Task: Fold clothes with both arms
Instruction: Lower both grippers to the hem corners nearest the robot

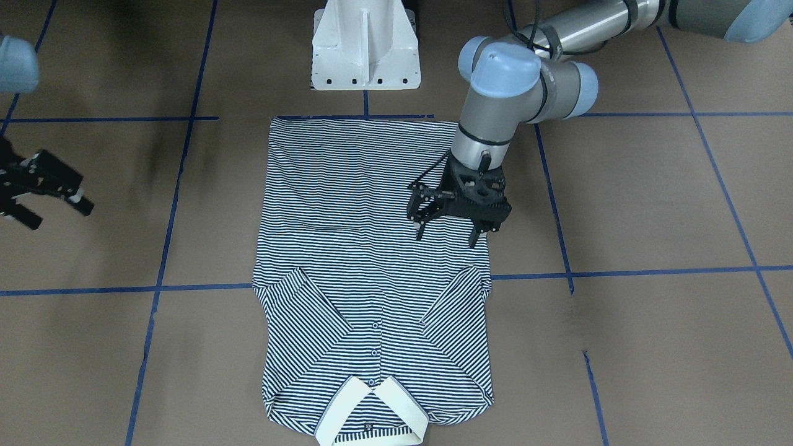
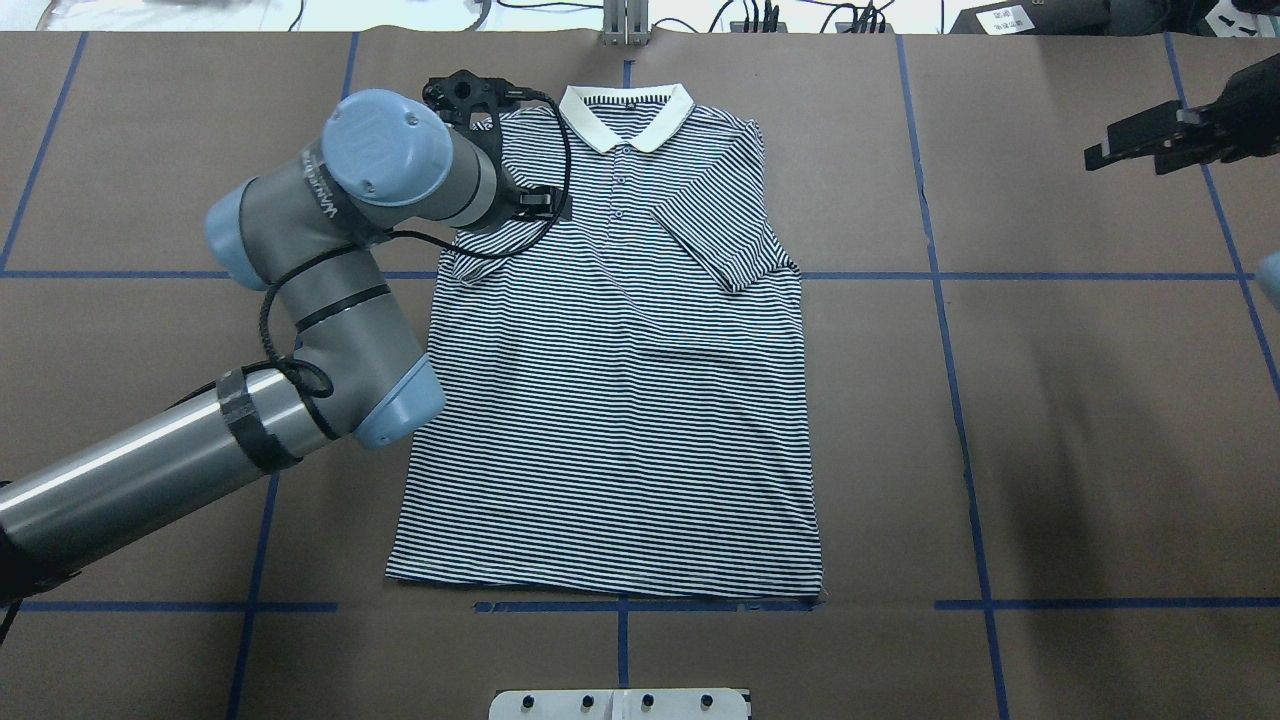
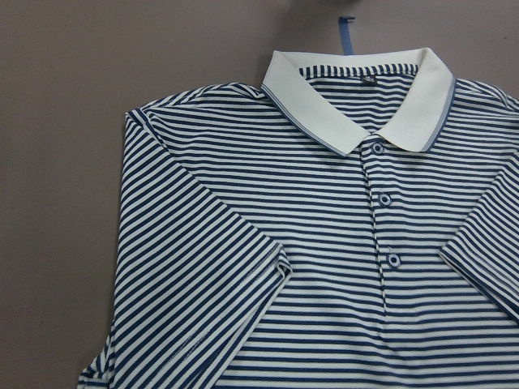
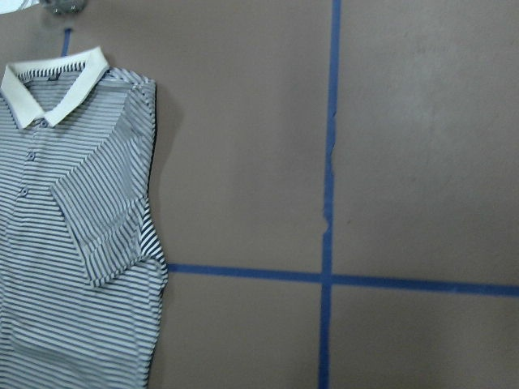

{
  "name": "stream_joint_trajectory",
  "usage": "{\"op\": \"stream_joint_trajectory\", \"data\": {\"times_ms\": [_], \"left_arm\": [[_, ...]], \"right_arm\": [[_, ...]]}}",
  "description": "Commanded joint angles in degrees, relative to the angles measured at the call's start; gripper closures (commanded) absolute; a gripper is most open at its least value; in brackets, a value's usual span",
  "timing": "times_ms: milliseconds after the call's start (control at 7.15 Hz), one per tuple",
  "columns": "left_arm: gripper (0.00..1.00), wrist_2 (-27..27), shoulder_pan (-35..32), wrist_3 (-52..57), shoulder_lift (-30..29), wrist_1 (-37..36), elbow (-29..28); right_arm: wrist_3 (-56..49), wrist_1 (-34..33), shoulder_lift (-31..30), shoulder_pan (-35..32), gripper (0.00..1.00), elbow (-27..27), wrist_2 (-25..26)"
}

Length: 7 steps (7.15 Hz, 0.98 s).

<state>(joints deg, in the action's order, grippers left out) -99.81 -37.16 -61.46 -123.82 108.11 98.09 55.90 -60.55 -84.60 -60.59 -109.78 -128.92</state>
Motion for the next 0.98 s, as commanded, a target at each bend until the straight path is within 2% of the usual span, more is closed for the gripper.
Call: {"op": "stream_joint_trajectory", "data": {"times_ms": [0,140,280,420,560,700,840], "left_arm": [[0.00,0.39,5.14,-5.73,9.70,-0.97,12.35],[0.00,1.36,8.04,-9.00,12.26,-0.88,15.17],[0.00,2.67,10.76,-11.12,16.64,-0.80,18.94],[0.00,5.12,14.19,-15.67,20.86,-0.71,21.59],[0.22,9.76,19.01,-22.15,24.03,-0.62,21.70],[0.43,13.20,23.40,-30.48,26.24,-0.10,21.36],[0.45,15.23,26.32,-32.39,26.43,-0.09,20.66]], "right_arm": [[17.40,-0.18,-8.52,17.87,0.01,-14.00,13.44],[24.97,-0.27,-11.09,28.58,0.03,-17.88,24.13],[30.35,-2.27,-11.72,37.04,0.08,-18.88,32.59],[37.02,-7.34,-11.38,43.39,0.16,-19.85,39.11],[39.96,-7.91,-11.29,47.54,0.19,-19.86,43.62],[40.68,-7.92,-11.20,48.71,0.19,-19.86,45.14],[40.69,-7.92,-10.85,48.90,0.18,-19.77,45.50]]}}
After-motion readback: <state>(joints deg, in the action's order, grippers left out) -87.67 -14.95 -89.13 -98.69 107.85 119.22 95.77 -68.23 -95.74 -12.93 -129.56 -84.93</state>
